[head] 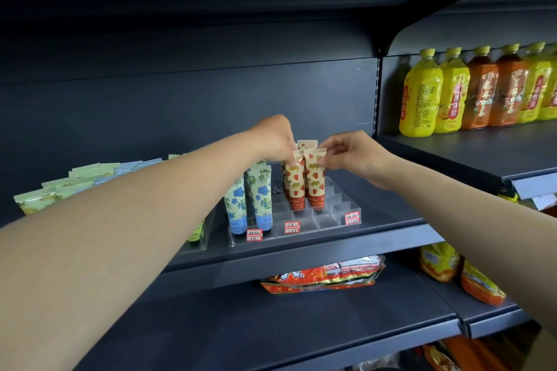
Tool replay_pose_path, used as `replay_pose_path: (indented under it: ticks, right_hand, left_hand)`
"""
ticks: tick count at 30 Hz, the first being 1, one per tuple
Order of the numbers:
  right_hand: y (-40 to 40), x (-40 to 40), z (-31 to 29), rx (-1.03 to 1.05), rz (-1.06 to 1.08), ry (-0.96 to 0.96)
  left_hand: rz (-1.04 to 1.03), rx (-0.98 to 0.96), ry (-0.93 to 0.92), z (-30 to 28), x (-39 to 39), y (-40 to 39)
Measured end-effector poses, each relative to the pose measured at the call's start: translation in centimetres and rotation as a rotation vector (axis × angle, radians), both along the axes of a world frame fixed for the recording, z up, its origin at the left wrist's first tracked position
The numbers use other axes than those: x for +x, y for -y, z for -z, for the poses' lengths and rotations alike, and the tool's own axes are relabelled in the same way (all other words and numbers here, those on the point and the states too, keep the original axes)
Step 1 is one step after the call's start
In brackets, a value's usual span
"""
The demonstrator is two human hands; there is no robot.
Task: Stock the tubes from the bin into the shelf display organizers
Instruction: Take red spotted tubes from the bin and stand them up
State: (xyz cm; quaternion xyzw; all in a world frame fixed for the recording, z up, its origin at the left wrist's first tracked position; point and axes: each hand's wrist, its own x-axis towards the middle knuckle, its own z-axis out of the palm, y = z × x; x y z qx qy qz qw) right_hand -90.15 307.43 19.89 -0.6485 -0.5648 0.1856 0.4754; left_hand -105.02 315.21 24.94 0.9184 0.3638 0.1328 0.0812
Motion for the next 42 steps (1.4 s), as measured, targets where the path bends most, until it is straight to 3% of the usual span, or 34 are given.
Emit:
replay_pose_path:
  ticks: [10,15,24,33,37,42]
  right_hand:
    - [1.3,0.0,-1.2,0.052,0.106,0.500]
    - [3.0,-1.4,-1.8,0.096,0.159,0.708]
    - [7.8,-6.9,3.3,0.238,0.117,0.807]
    - [11.6,-14.1,16.4,0.082,-0.094,0.674]
    - [12.9,-16.9,22.3,-0.082,-0.113,0.519]
    - [12.9,-19.3,29.4,-0.279,-0.074,0.395]
  left_hand:
    - [0.029,0.084,0.057,-1.4,-2.0,2.1]
    - [-0.003,0.273,0.040,-1.1,-4.2,3.9]
    - [0.106,0.496,-0.025,5.1,-10.3,8.3]
    - [0.061,0.167,-0.071,17.7,-18.2,10.4]
    - [-0.057,-0.062,-0.029,25.0,-20.3,10.7]
    - [-0.155,-0.334,-0.105,34.4,-21.7,10.7]
